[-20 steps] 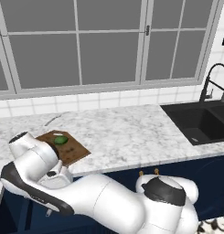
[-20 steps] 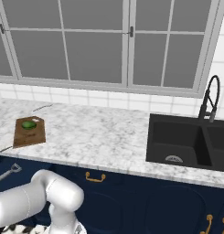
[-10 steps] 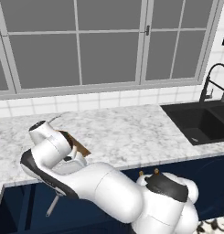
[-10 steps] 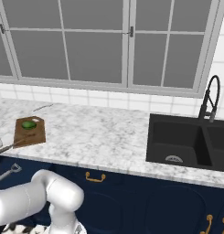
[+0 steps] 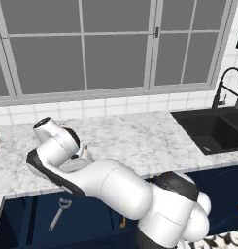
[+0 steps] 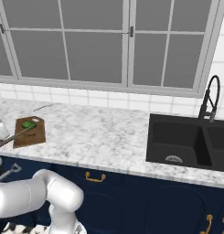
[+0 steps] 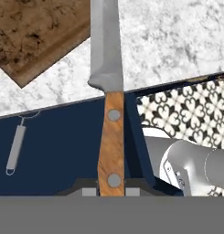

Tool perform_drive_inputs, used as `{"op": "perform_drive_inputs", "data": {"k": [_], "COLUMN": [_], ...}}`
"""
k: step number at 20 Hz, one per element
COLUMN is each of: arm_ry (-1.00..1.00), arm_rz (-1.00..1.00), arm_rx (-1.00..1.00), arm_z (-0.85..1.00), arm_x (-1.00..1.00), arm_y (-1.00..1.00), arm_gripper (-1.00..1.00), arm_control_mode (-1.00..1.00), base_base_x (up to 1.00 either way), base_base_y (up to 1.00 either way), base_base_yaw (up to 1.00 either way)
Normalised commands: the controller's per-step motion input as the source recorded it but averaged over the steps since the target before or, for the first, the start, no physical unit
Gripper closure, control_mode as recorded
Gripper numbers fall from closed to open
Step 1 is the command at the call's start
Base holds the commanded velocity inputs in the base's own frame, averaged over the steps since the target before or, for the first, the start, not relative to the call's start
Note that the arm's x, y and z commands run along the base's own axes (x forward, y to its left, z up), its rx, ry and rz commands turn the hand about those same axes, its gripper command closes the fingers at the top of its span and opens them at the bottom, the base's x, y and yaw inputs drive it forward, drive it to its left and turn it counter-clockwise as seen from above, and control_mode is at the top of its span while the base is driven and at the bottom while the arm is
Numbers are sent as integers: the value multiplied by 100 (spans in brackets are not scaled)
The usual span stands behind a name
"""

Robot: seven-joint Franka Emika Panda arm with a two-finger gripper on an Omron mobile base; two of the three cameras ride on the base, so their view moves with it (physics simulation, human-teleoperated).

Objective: Place the appropriate cutting tool for cutting the avocado skin on the cutting board.

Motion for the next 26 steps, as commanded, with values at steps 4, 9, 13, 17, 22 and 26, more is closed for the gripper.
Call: {"op": "perform_drive_inputs", "data": {"k": [4,9,13,17,22,26], "arm_ry": [4,-3,-6,0,0,1], "arm_rz": [-7,-10,-15,-4,-22,-20], "arm_rx": [-3,5,15,-3,-6,0], "arm_z": [16,-18,-15,-9,-18,-13], "arm_x": [54,87,58,48,100,70], "arm_y": [3,-4,-15,24,81,48], "arm_gripper": [100,100,100,100,100,100], "arm_control_mode": [-100,-100,-100,-100,-100,-100], "base_base_x": [0,0,0,0,0,0], "base_base_y": [0,0,0,0,0,0], "base_base_yaw": [0,0,0,0,0,0]}}
